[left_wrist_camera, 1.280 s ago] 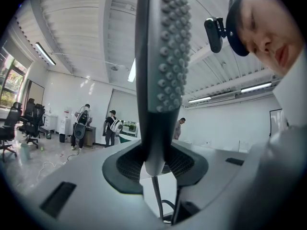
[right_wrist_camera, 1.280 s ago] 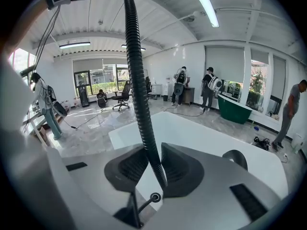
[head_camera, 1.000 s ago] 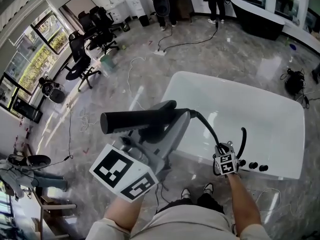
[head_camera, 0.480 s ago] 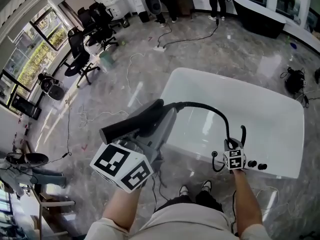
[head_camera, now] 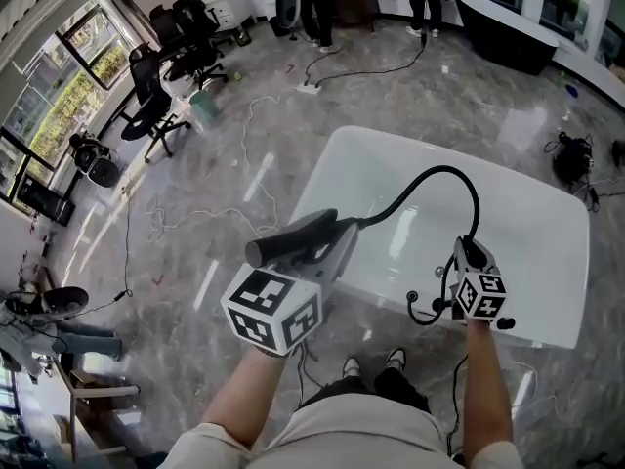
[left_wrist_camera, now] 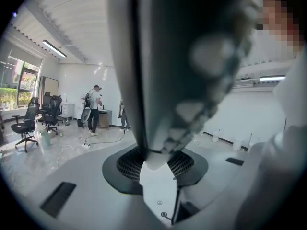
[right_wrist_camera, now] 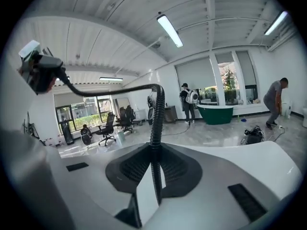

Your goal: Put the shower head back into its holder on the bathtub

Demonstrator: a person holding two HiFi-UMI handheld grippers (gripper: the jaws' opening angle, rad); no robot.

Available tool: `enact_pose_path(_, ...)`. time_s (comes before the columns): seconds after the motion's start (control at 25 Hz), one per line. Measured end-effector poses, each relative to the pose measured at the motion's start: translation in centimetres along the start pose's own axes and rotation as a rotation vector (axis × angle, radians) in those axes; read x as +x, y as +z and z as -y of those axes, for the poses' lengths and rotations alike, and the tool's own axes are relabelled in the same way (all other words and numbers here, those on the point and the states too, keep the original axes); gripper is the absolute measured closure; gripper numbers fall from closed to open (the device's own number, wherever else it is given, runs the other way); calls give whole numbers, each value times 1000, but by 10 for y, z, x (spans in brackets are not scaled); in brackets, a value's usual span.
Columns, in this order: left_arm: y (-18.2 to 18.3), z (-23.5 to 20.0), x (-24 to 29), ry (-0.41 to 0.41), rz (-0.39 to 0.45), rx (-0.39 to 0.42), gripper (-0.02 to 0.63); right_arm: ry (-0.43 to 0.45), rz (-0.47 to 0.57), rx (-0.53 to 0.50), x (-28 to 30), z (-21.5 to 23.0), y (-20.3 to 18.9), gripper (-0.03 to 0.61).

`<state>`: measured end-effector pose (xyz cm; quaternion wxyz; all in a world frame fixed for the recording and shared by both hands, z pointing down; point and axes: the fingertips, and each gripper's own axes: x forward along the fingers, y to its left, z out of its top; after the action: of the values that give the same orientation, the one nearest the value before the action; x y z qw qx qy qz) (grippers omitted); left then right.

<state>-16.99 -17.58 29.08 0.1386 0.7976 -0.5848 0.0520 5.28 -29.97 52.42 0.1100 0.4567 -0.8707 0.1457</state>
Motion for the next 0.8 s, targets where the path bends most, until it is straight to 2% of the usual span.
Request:
enact_pose_path(0.32,-43,4,16,12,-59,-15,482,134,159,27,1,-34,77,509)
enact_pose_path(0.56,-54,8,18,17,-61,-17,482,262,276,114,-2,-59,130,509)
enact_pose_path(0.8,-54,7,14,23,-43,-20,482,384,330,229,-18,-80,144,509)
